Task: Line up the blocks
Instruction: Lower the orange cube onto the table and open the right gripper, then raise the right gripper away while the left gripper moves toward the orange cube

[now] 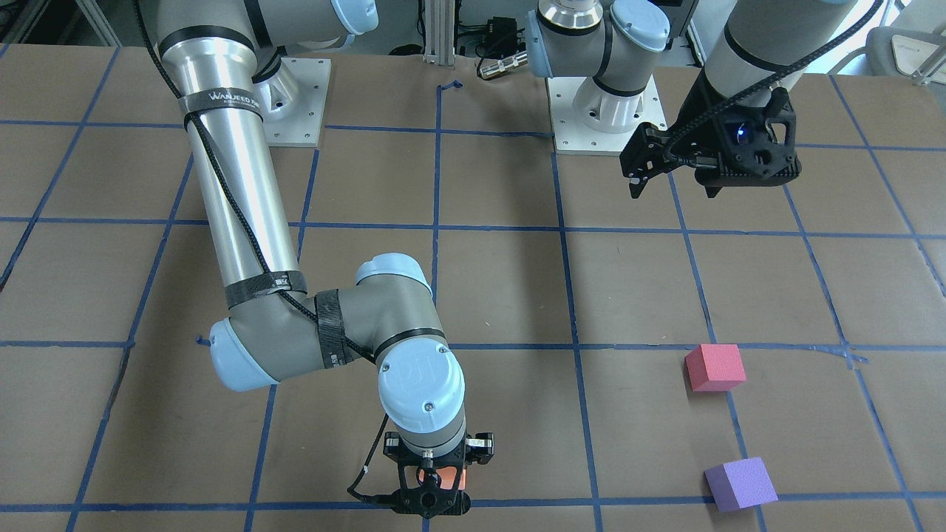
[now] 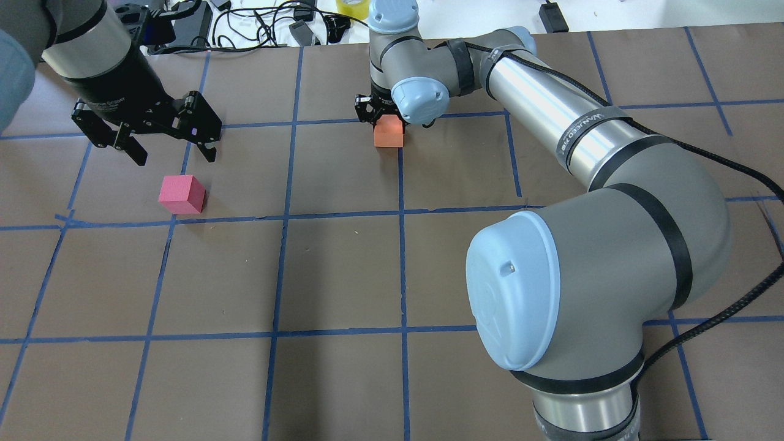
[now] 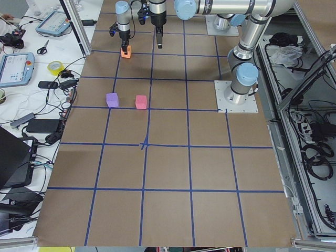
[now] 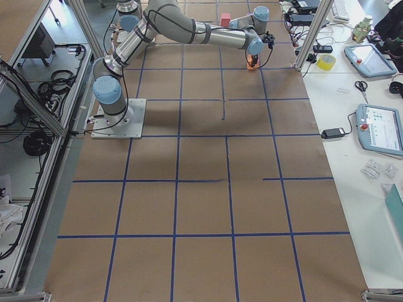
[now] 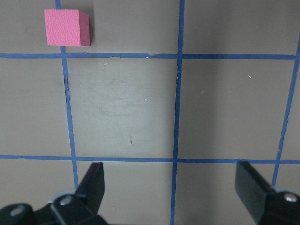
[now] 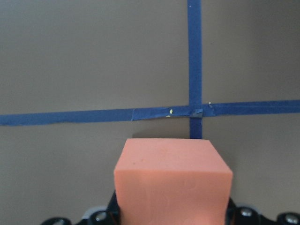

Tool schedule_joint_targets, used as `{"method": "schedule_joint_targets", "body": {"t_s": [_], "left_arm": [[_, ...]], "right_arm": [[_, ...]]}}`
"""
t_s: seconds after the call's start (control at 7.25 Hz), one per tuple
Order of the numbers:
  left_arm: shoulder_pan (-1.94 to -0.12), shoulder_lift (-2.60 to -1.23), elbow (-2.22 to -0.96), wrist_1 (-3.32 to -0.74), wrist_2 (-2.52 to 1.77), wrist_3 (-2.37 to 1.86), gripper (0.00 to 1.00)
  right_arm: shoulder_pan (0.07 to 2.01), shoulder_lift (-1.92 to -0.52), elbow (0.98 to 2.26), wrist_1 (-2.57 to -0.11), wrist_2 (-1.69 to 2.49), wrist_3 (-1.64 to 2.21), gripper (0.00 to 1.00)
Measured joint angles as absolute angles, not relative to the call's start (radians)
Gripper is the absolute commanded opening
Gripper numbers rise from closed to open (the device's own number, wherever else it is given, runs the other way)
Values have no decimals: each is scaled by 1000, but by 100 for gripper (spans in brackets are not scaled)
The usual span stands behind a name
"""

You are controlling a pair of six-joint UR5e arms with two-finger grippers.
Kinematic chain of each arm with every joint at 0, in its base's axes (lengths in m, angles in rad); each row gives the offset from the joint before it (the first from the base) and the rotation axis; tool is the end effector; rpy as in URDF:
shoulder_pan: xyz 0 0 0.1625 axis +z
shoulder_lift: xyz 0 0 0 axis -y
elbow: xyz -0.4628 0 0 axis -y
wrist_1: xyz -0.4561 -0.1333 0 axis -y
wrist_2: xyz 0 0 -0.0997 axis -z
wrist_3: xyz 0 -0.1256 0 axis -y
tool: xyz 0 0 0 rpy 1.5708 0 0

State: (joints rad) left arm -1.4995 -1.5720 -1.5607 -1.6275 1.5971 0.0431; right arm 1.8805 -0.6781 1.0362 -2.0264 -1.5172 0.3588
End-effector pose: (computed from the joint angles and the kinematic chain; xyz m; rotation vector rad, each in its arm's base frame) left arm -0.0905 -0.5581 0.4992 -0.0430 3.1168 0.0767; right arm 0.4074 -0.8136 0.1778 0.0710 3.0561 -0.1140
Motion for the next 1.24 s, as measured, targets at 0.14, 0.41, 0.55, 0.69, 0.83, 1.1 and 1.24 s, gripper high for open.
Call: {"method": "schedule_joint_targets", "body": {"t_s": [0.14,0.41,0.55,0.69,0.83,1.1,1.24], "left_arm": [[-1499,-1580,-1560,-1619,1597,44,100],[-1499,-1588,-1556,-1605,1598,44,100],[-1499,-1588,-1557,-1603,1598,44,100],[-1499,-1590,-1556,-1602,1598,43,100],[-1499,-1592,-1553,-1602,1597,39,100],[-1500,-1593,-1546,-1602,1597,36,100],[-1500,-1593,-1544,-1601,1597,35,100]], "right_arm": [[1881,-675,1036,-2027,-1515,360,43],[1881,-666,1025,-2028,-1510,368,47],[1881,-656,1009,-2029,-1509,371,94],[1882,-646,998,-2030,-1509,380,100],[1888,-640,997,-2029,-1511,399,100],[1893,-658,998,-2026,-1526,391,100],[1877,-696,1000,-2012,-1547,366,100]]}}
